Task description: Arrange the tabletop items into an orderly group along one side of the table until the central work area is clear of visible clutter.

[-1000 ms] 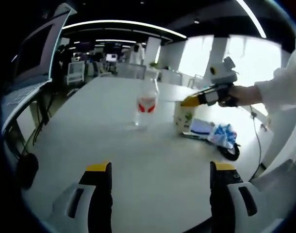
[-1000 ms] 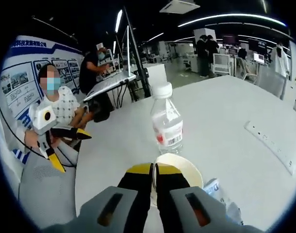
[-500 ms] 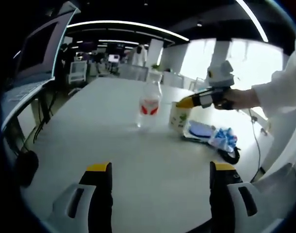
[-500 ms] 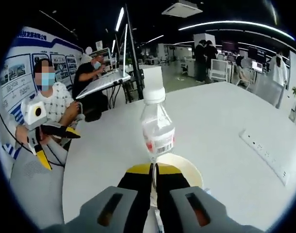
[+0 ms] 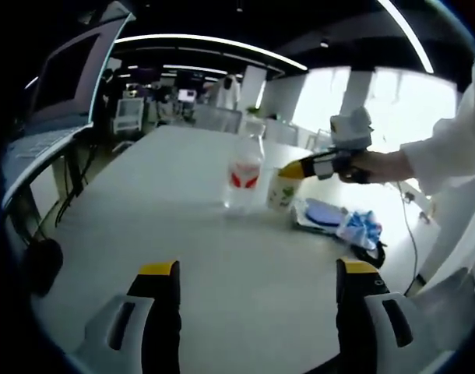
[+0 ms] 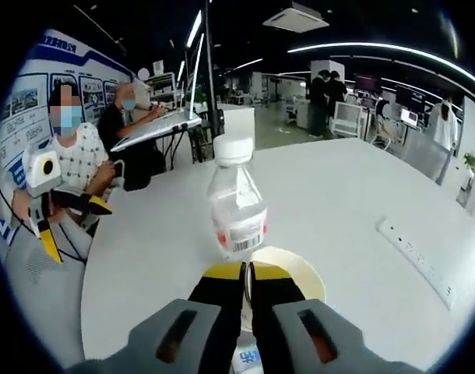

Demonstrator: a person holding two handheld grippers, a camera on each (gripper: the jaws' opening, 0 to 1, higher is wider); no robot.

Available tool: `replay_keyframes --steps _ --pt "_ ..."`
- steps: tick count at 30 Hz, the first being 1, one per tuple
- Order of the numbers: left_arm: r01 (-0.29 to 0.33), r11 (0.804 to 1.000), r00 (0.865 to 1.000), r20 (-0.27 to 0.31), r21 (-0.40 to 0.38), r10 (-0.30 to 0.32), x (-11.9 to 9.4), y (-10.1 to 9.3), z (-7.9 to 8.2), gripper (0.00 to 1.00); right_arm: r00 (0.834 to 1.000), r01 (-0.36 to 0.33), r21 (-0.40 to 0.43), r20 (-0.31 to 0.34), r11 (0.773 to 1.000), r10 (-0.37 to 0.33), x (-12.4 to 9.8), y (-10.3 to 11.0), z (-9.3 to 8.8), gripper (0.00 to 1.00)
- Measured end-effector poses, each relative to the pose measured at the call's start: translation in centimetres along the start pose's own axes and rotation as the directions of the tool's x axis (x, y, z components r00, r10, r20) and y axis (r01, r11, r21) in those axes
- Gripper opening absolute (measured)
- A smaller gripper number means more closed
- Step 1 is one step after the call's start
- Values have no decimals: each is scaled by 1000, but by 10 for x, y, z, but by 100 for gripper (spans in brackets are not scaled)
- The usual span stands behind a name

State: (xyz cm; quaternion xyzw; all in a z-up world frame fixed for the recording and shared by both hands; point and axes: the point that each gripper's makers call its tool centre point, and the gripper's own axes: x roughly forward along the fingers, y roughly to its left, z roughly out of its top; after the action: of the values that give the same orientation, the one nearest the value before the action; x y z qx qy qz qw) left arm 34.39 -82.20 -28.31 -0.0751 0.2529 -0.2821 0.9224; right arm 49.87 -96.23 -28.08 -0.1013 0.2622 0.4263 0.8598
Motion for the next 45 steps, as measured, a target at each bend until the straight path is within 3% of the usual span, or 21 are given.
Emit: replay_keyframes --steps 15,20,45 --pt "-12 1000 1000 7 -20 12 -1 2 1 78 1000 19 -33 12 999 -18 16 -4 -5 0" --pt "-16 1000 1000 10 -25 16 1 6 6 78 1000 11 -42 21 999 -10 24 -10 7 0" --pt "-14 999 1000 13 -34 14 5 15 16 78 999 -41 22 -1 999 41 33 0 2 2"
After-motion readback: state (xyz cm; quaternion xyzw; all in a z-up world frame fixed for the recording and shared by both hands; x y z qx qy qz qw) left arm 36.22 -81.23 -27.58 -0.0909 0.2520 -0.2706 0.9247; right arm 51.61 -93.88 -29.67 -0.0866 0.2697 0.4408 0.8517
